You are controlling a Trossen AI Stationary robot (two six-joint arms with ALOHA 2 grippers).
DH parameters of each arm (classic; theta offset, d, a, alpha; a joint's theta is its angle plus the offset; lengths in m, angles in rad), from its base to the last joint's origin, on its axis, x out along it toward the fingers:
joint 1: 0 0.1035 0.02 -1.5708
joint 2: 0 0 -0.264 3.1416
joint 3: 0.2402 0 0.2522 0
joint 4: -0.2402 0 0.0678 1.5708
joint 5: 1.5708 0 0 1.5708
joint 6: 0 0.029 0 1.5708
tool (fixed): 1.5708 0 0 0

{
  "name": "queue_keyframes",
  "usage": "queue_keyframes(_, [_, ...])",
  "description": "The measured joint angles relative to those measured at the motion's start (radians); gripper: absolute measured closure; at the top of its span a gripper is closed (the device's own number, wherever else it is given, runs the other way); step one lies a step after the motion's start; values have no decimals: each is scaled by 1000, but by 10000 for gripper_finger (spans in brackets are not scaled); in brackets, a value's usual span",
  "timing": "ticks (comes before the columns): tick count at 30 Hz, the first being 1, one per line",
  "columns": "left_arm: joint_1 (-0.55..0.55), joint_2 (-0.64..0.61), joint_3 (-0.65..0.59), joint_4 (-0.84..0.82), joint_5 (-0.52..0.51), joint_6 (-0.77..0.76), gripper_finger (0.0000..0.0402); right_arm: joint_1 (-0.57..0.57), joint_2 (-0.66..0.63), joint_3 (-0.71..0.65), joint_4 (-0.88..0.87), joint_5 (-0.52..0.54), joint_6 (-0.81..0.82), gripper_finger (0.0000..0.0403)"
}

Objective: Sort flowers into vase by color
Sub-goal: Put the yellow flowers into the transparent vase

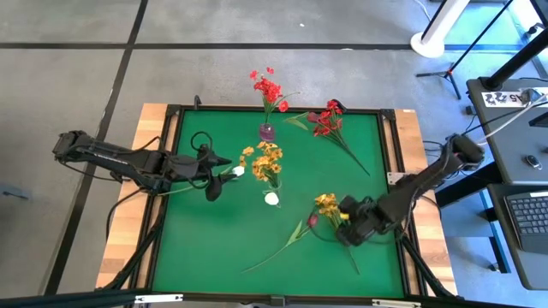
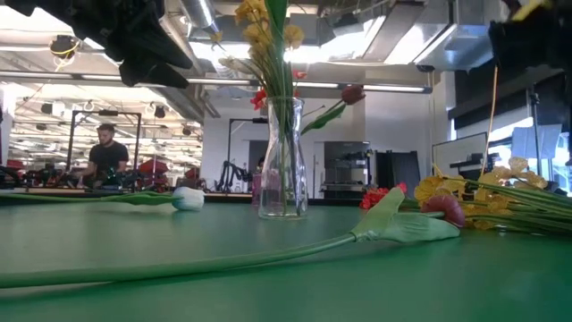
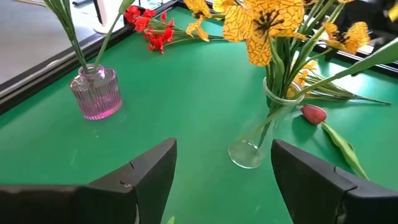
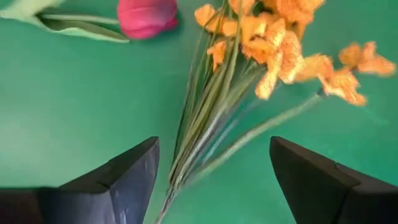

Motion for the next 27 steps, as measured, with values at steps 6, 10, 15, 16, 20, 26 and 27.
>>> queue_keyframes(6, [0, 0, 0, 1, -3, 0, 147, 17, 177, -1, 47, 7, 5, 103])
queue_keyframes(10, [0, 0, 0, 1, -6, 3, 147, 6, 259, 1, 90, -50, 1, 142])
queue_keyframes(15, [0, 0, 0, 3, -7, 3, 147, 6, 257, 1, 90, -59, -14, 271])
queue_keyframes(16, [0, 0, 0, 3, -7, 3, 147, 6, 242, -1, 75, -64, -26, 304])
queue_keyframes(20, [0, 0, 0, 3, -7, 3, 147, 8, 144, -1, 40, -12, -30, 385])
queue_keyframes(26, [0, 0, 0, 4, -8, 3, 147, 8, -81, -2, -35, 190, -28, 390])
queue_keyframes(27, [0, 0, 0, 4, -8, 3, 147, 8, -123, -2, -34, 255, -37, 393])
